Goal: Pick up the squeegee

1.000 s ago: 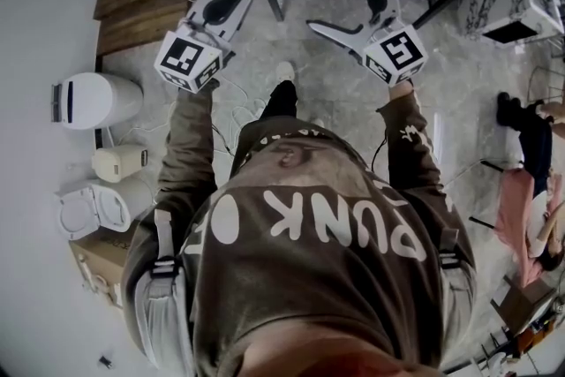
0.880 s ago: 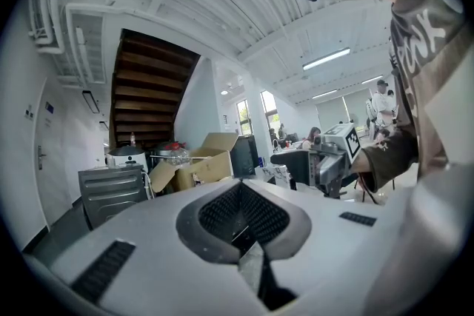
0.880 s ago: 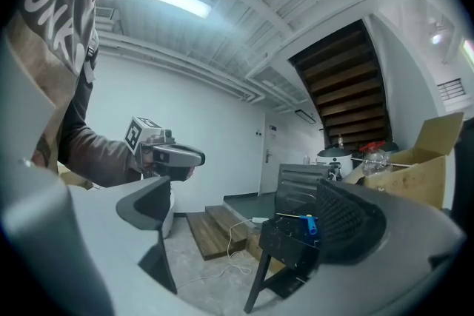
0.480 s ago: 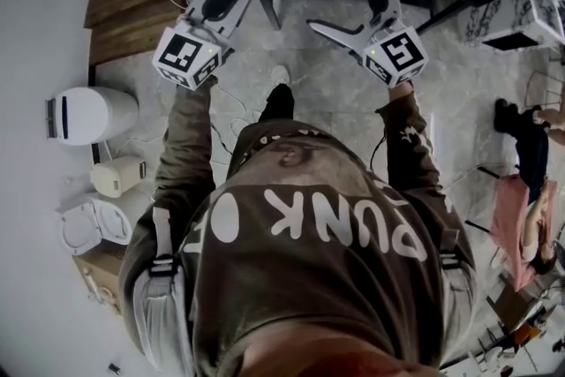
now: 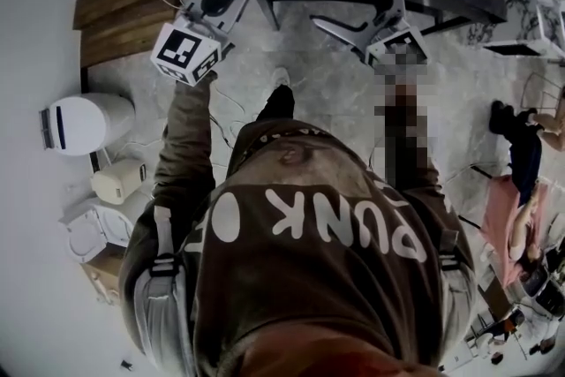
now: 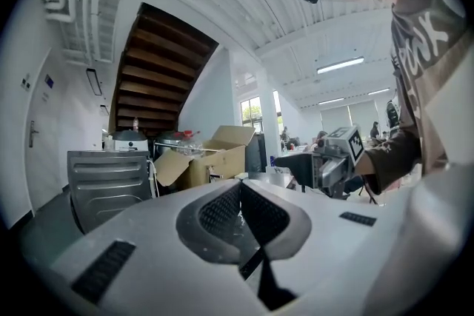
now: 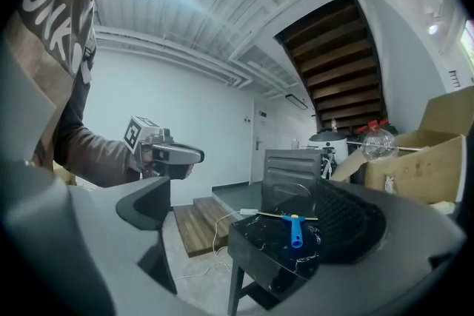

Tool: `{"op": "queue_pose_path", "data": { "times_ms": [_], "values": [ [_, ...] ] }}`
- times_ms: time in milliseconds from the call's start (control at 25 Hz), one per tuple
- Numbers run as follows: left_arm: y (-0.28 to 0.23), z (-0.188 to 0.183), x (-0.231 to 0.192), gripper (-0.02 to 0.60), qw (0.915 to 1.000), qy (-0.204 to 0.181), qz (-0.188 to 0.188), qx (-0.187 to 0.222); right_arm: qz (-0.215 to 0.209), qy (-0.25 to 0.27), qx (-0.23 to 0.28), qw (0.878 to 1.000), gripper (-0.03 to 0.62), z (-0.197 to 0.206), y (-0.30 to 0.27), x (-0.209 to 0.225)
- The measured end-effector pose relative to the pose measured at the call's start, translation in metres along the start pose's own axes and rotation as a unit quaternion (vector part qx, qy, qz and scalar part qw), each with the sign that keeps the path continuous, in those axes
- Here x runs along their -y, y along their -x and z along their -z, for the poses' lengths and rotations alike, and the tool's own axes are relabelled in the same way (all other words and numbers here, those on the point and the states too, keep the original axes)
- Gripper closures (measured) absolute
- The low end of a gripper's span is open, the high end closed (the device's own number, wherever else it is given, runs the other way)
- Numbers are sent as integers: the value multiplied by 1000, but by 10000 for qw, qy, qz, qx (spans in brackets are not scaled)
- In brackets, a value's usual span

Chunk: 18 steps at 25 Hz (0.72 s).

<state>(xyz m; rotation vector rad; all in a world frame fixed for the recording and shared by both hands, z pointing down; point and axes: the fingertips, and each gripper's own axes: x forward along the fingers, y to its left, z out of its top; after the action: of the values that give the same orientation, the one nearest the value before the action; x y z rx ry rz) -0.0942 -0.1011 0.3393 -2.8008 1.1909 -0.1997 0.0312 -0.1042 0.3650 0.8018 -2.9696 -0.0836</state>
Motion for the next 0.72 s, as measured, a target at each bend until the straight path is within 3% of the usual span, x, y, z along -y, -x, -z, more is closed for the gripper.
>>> {"op": "queue_pose_path", "data": {
  "times_ms": [720],
  "values": [
    [-55,30,-133,578,9989,297,365,-16,390,-213,-262,9987,-1,10,-125,84]
  ]
}}
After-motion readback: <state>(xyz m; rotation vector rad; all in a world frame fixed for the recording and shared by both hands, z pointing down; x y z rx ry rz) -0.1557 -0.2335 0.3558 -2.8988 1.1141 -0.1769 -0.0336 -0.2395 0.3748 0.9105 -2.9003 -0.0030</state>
